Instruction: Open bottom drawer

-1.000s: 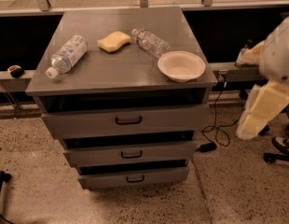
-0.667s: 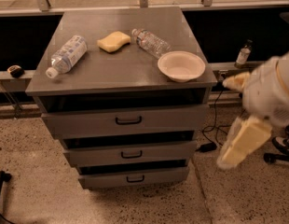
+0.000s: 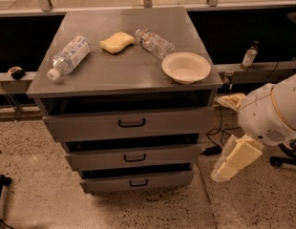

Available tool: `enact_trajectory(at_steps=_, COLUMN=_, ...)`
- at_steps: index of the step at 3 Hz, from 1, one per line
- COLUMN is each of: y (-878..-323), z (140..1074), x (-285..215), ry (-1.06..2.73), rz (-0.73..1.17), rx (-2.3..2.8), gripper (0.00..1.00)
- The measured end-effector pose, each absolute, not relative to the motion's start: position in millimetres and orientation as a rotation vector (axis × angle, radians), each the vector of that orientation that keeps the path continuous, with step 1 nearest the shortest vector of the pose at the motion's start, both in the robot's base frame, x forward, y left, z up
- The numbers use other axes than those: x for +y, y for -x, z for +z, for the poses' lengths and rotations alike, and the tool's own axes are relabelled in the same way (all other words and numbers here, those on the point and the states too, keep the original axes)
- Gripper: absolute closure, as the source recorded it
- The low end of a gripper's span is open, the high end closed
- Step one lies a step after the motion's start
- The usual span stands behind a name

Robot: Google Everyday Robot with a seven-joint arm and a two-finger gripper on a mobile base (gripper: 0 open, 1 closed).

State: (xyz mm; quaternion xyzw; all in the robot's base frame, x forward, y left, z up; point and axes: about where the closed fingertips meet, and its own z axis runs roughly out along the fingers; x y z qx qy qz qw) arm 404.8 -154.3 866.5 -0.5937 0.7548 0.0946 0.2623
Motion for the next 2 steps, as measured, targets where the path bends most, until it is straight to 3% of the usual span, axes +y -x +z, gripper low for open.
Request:
enact_trajectory(at_steps=1, y=-423, z=788, x=-123, ry=1.495, rz=0.535, rx=1.895, gripper=0.0)
enact_trajectory(at_steps=2, y=-431, z=735, x=-87, ry=1.404, rz=0.699, rx=1.736, gripper=0.0)
